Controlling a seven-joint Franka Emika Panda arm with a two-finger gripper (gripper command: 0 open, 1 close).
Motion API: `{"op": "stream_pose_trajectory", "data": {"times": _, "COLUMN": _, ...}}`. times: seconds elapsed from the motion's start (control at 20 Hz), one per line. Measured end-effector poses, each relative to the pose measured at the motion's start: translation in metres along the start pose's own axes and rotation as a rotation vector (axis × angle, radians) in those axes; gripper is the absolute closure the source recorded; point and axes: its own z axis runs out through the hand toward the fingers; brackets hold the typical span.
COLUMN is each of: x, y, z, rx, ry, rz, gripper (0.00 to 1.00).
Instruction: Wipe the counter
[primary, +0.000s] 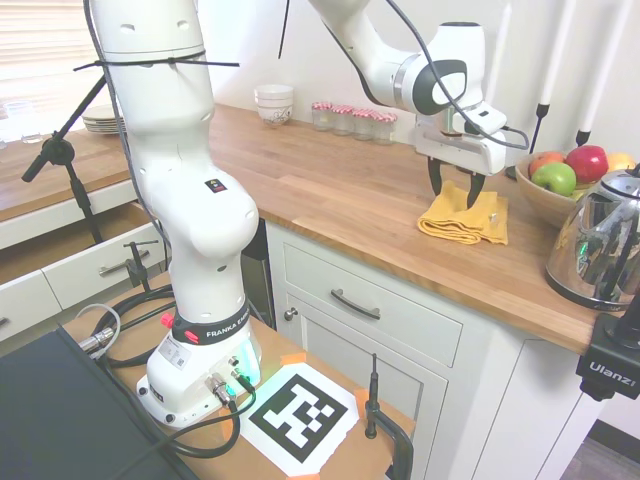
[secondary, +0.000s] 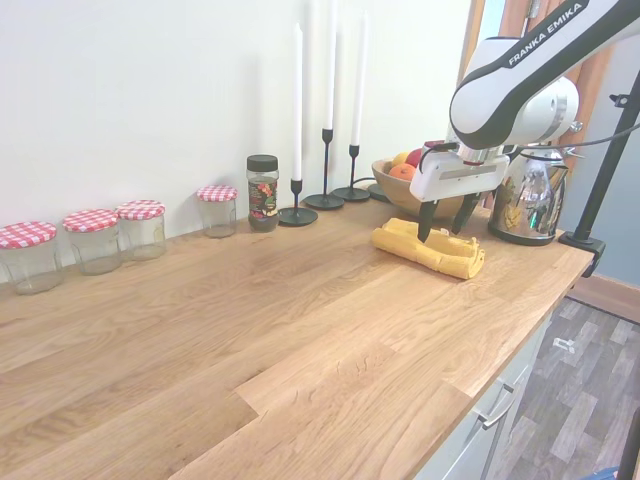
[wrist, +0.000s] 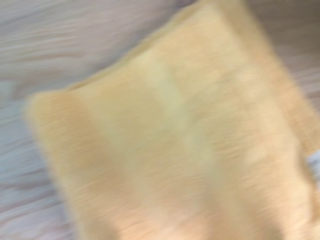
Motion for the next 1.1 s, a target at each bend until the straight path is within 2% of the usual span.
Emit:
{"op": "stream_pose_trajectory", "data": {"times": 0.3, "x": 0.012, "y": 0.005, "z": 0.012, "rx": -0.009, "ry": 0.008, "rz": 0.011, "gripper": 0.0}}
{"op": "stream_pose_trajectory", "data": {"times": 0.75, "x": 0.015, "y": 0.004, "z": 0.037, "rx": -0.019, "ry": -0.022, "rz": 0.017, "gripper": 0.0}}
{"op": "stream_pose_trajectory", "data": {"times": 0.8, "x": 0.015, "y": 0.004, "z": 0.037, "rx": -0.015, "ry": -0.026, "rz": 0.019, "gripper": 1.0}}
{"op": "stream_pose_trajectory", "data": {"times": 1.1, "x": 0.016, "y": 0.006, "z": 0.038, "rx": -0.003, "ry": -0.036, "rz": 0.017, "gripper": 1.0}}
